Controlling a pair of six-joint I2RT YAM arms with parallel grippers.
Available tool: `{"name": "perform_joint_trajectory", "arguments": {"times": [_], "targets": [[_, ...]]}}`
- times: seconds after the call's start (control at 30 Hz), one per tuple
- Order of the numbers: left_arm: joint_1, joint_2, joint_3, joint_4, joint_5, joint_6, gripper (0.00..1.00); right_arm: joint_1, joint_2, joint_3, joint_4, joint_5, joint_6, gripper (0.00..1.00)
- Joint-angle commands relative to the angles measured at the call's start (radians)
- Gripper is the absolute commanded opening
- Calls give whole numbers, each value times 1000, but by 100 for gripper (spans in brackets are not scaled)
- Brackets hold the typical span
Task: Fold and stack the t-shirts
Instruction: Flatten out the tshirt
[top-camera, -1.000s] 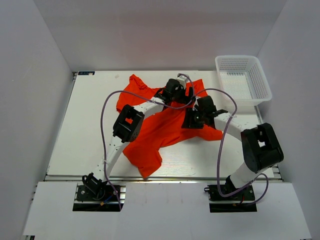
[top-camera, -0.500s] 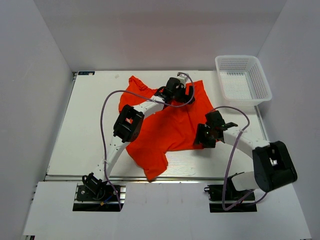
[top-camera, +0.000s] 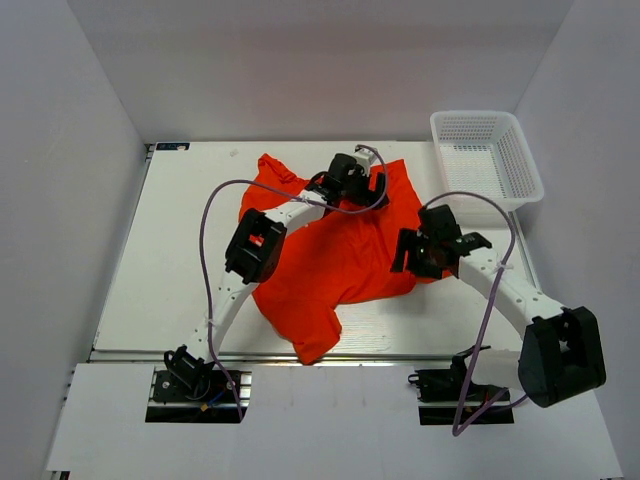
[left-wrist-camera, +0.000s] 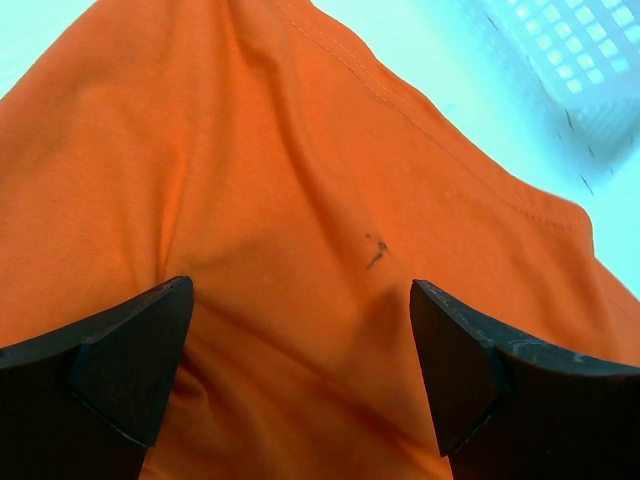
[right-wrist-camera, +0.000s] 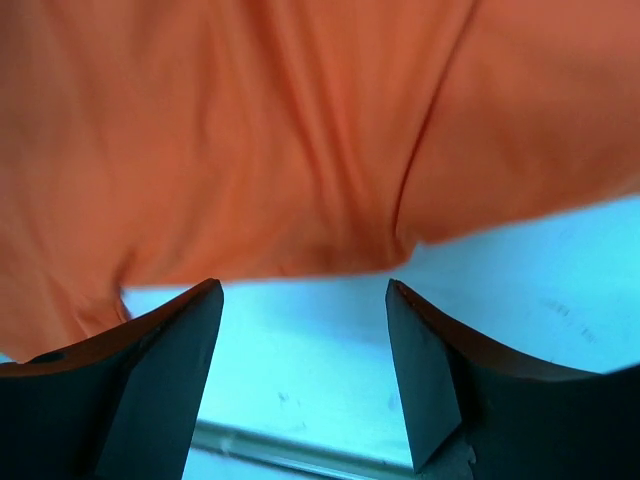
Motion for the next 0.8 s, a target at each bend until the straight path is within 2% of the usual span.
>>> {"name": "perform_joint_trajectory", "arguments": {"times": [0.0, 0.1, 0.17, 0.3, 0.43, 0.67, 0.77], "targets": [[4, 5, -71, -188, 116, 34, 100, -25, 43, 107, 33, 140, 2, 72], [4, -84, -163, -174, 106, 44, 100, -51, 69, 110, 39, 215, 31, 74], [4, -183, -233, -163, 51, 44, 100, -79, 72, 76, 97, 236, 46, 74], [-19, -312, -292, -215, -35, 54, 100, -139, 98, 16, 229, 89, 40, 74], [-19, -441, -435, -225, -51, 45, 100, -176, 144, -11, 302, 82, 13, 74], [3, -711, -716, -197, -181, -4, 100, -239, 204, -60, 399, 30, 16, 74], [3, -793, -824, -188, -272, -4, 100, -268, 247, -53, 386, 30, 11, 74]]}}
